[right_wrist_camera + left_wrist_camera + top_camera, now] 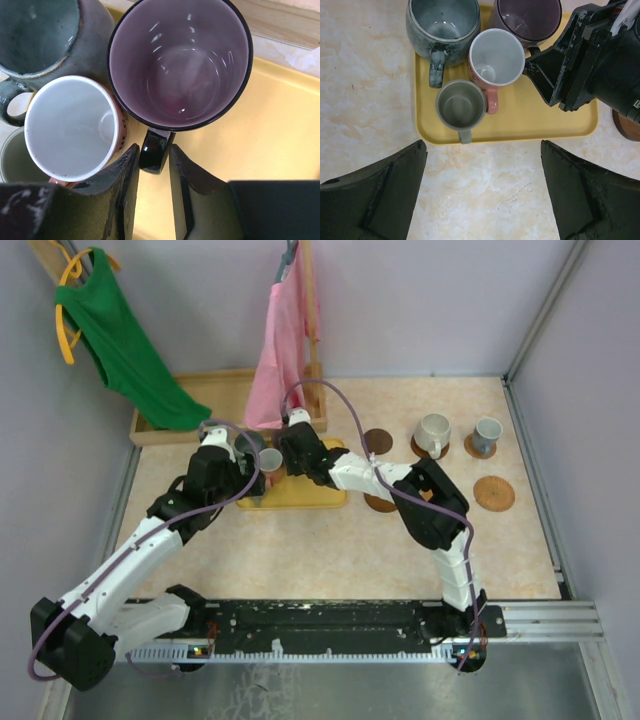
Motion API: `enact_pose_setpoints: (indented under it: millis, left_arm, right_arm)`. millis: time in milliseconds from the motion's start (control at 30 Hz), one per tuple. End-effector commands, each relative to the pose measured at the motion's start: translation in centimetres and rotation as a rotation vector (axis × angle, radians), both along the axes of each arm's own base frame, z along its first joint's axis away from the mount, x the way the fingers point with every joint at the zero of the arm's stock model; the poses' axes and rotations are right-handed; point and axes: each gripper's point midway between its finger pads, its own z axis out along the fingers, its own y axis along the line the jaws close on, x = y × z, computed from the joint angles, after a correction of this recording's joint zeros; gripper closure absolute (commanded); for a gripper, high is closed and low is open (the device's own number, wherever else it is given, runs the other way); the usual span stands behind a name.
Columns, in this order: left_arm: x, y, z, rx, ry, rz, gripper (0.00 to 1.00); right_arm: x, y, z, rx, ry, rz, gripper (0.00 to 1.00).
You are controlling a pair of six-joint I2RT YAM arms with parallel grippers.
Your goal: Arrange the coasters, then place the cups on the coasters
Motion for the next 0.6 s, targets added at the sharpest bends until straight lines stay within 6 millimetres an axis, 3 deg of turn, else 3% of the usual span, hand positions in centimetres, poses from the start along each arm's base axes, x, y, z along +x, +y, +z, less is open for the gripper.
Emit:
enact_pose_setpoints:
  millis: [0, 200, 567]
  left_arm:
    - [0.2, 0.2, 0.0, 0.005, -0.01, 0.005, 0.0]
    - [0.3, 0.0, -0.2, -0.001, -0.006, 0.001, 0.0]
    - [0.3, -0.1, -0.2, -0.005, -0.005, -0.003, 0.0]
  right_arm:
    - [2.2, -0.4, 2.5, 0.033, -0.064, -0.064, 0.7]
    - [2.5, -2.1, 2.5, 0.026, -0.061, -0.081, 0.7]
    - [3.3, -1.2, 2.2, -0.007, -0.058, -0.041, 0.7]
